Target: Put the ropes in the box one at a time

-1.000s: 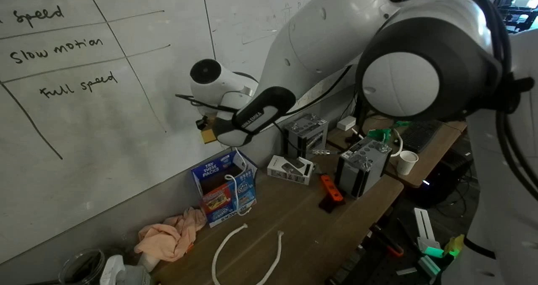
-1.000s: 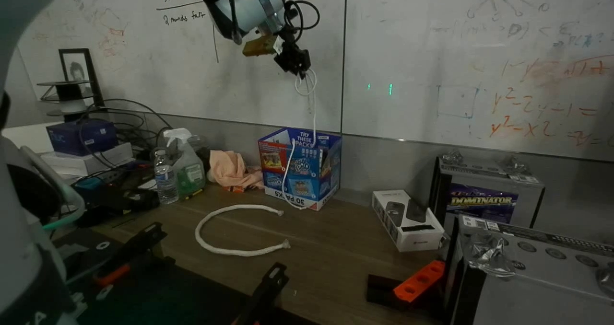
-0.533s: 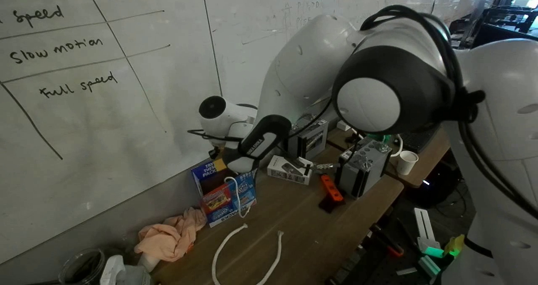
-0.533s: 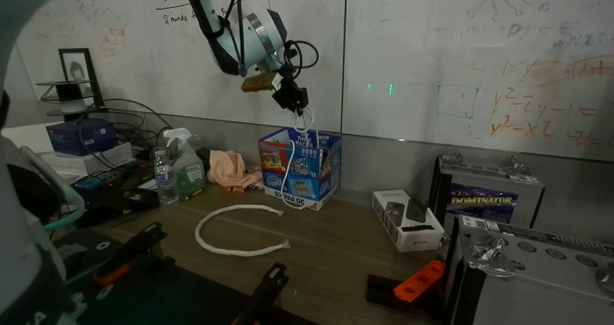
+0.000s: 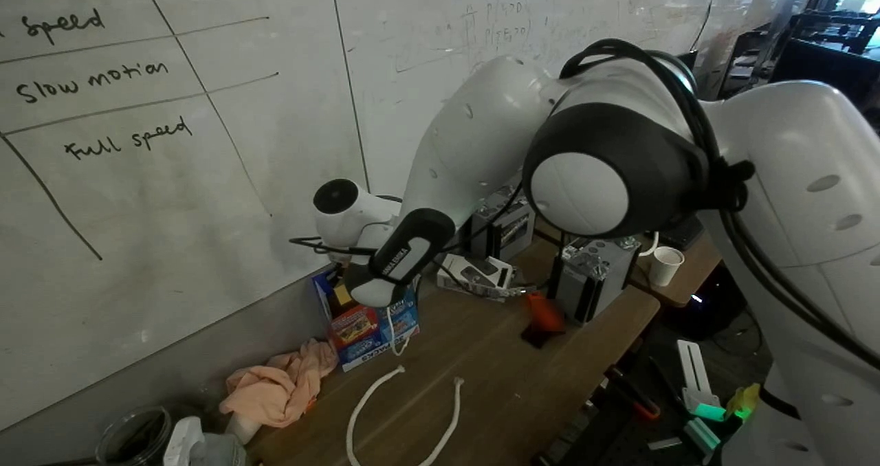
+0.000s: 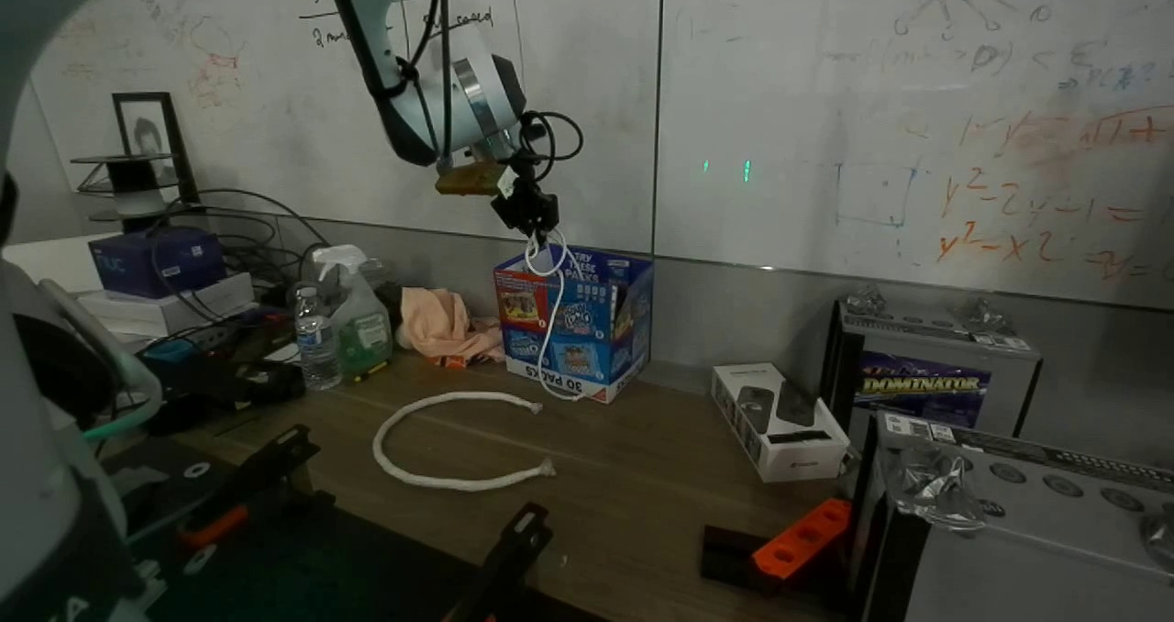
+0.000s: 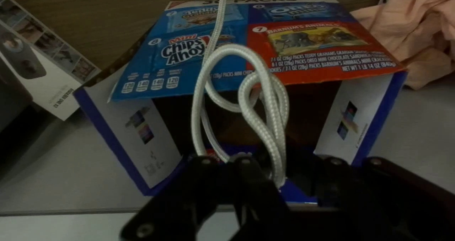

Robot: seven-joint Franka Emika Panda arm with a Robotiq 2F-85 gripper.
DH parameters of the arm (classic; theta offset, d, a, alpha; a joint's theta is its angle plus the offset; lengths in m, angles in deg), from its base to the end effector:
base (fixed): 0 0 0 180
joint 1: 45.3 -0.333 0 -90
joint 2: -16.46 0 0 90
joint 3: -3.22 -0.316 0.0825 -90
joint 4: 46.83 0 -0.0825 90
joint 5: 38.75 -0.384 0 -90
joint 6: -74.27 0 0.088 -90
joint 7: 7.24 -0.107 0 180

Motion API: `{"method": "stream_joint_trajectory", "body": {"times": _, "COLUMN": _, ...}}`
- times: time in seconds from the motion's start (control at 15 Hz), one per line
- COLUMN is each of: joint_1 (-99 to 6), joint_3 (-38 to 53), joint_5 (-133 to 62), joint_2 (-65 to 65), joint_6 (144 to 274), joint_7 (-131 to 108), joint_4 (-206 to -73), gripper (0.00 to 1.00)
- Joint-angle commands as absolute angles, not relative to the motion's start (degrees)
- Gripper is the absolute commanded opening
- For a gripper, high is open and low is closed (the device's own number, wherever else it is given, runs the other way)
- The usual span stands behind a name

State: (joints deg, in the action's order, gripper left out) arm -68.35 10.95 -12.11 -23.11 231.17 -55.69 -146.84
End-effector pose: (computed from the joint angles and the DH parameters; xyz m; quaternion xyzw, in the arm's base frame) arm 0.6575 0.2091 0.2086 0.9745 -0.0641 0.2060 0.0611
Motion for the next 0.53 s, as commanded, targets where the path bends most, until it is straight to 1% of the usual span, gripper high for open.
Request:
{"method": "stream_joint_trajectory", "body": {"times": 0.0, "joint_1": -66.2, "joint_3": 9.3, "joint_5": -17.51, "joint_2": -25.59, "joint_6": 231.93, "joint_7": -49.21, "joint_4": -142.78, "gripper": 0.05}}
{"method": "stream_joint_trajectory", "body": {"times": 0.47, "joint_1": -65.88, "joint_3": 10.63, "joint_5": -22.32, "joint_2": -31.96, "joint_6": 231.17, "joint_7": -43.23, "joint_4": -133.5, "gripper": 0.05}}
